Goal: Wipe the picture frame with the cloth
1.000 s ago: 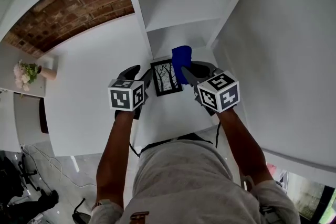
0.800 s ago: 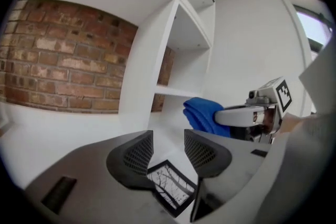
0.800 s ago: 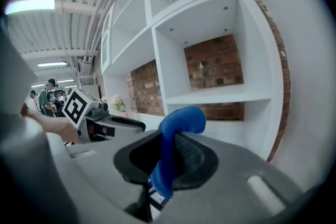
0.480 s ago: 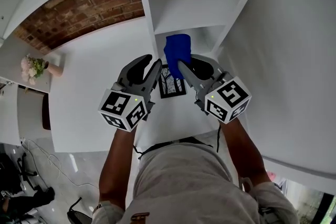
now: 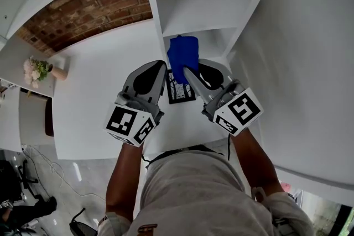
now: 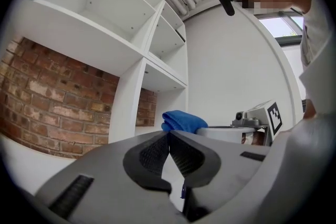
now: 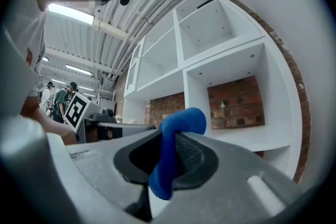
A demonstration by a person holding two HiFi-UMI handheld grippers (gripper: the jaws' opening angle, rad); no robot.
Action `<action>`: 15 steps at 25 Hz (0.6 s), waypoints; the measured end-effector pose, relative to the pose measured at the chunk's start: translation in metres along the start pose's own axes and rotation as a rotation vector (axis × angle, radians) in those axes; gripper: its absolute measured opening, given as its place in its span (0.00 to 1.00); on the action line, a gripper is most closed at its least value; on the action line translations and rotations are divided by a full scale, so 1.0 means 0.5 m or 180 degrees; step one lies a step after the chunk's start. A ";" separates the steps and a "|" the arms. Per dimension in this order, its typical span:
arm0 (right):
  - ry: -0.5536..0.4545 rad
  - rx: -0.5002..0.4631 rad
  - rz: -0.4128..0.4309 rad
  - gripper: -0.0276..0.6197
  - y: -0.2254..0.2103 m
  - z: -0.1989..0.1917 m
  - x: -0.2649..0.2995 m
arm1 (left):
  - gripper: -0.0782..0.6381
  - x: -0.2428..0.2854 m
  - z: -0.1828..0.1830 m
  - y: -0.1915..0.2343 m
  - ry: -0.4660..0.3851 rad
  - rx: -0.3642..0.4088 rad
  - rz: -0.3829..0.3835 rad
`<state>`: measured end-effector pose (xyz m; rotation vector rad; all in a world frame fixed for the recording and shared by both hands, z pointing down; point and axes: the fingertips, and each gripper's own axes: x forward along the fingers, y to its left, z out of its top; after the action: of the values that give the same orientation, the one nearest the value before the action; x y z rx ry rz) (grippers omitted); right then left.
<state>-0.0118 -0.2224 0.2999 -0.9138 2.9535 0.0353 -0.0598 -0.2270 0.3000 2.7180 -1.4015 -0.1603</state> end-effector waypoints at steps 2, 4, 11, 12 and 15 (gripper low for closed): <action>-0.0033 -0.0049 0.0013 0.12 0.005 0.002 -0.001 | 0.11 -0.003 0.009 -0.007 -0.0030 0.0064 0.0000; -0.0067 -0.0085 0.0030 0.12 0.010 0.005 -0.001 | 0.11 -0.005 0.015 -0.014 -0.0073 0.0106 -0.0016; -0.0149 -0.0119 0.0044 0.12 0.017 0.011 -0.005 | 0.11 -0.011 0.020 -0.019 -0.0133 0.0077 -0.0030; -0.0151 -0.0123 0.0041 0.12 0.017 0.011 -0.006 | 0.11 -0.011 0.020 -0.019 -0.0136 0.0073 -0.0031; -0.0155 -0.0128 0.0031 0.12 0.015 0.011 -0.007 | 0.11 -0.010 0.016 -0.019 -0.0127 0.0067 -0.0030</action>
<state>-0.0128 -0.2141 0.2947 -0.8901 2.9224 0.1161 -0.0563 -0.2176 0.2912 2.7535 -1.4087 -0.2025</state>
